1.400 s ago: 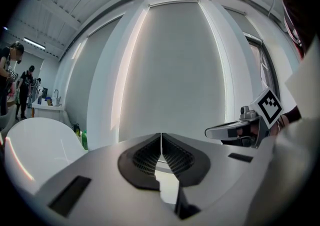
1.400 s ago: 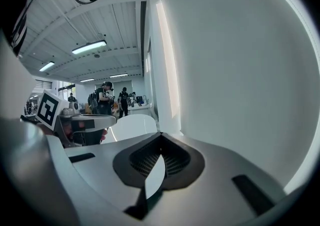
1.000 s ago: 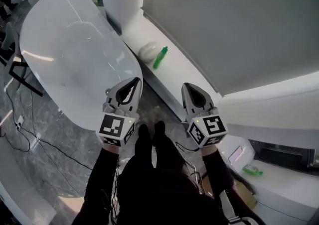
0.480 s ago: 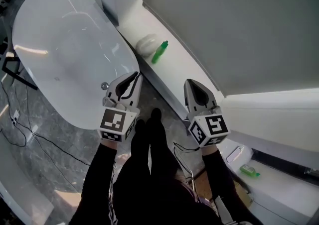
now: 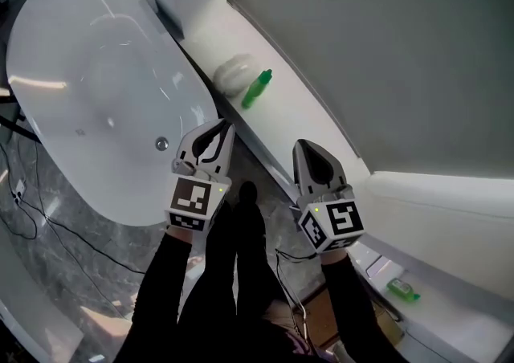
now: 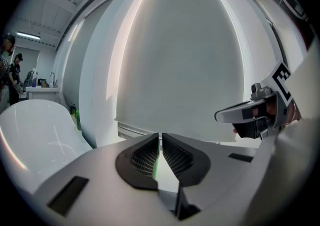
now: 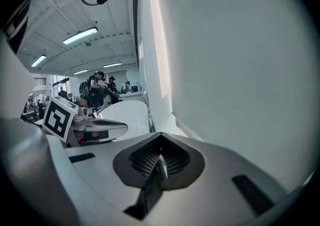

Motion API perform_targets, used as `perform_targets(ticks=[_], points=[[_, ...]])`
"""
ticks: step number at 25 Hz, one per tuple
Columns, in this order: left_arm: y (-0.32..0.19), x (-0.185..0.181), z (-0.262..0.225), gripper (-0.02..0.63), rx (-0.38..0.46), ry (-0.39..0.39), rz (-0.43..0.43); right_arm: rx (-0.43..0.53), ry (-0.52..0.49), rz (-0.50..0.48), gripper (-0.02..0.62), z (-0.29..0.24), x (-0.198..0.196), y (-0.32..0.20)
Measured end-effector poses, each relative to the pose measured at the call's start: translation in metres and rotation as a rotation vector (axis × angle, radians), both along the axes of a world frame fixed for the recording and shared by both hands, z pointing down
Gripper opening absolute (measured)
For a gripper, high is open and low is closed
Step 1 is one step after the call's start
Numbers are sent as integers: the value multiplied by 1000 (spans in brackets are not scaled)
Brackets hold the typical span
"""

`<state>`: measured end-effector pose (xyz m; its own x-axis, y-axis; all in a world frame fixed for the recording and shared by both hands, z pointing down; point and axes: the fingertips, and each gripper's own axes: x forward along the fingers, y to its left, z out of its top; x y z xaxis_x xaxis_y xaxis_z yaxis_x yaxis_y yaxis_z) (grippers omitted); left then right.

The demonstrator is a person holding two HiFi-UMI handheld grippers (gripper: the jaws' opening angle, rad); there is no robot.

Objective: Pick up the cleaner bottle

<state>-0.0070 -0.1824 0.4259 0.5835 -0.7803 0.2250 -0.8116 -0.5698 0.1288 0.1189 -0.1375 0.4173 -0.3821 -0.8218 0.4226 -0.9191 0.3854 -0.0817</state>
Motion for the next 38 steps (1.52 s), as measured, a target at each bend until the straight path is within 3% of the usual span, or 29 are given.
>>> perform_targets(ticks=[12, 23, 29, 38], points=[[-36, 34, 85, 53, -16, -65, 10, -37, -16, -31, 2, 83, -1, -29], [-64, 55, 148, 170, -53, -166, 12, -24, -44, -25, 2, 111, 0, -52], [-86, 71, 181, 224, -95, -180, 13, -41, -54, -3, 2, 128, 11, -66], [-111, 84, 207, 238, -129, -197, 23, -57, -56, 23, 2, 144, 22, -84]])
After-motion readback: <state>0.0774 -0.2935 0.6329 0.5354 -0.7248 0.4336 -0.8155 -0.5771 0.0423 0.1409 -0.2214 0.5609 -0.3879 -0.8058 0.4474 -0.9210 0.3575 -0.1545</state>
